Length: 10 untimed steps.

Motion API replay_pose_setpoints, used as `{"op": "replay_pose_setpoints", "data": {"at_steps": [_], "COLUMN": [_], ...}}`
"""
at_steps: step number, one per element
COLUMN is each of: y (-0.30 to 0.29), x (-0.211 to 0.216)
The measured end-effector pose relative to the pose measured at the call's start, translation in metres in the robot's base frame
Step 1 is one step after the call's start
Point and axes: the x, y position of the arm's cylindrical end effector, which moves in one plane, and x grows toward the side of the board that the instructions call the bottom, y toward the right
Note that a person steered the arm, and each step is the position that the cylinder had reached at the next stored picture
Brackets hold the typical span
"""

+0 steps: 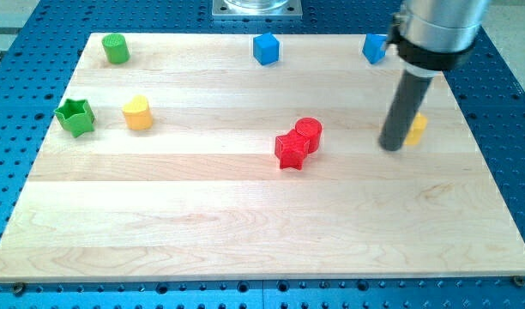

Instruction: Move the red star to the bottom right corner of the board

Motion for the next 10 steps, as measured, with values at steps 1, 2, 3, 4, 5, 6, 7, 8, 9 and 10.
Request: {"op": "replay_pose_setpoints", "data": {"at_steps": [1, 2, 3, 4, 5, 6, 7, 8, 9, 10], "y": [-0.009, -0.063, -0.106, -0.189, -0.190, -0.192, -0.239, -0.250, -0.160, -0.093], "x": [0.000, -0.006, -0.009, -0.006, 0.027, 0.052, 0.053, 0.073, 0.093, 0.095]}}
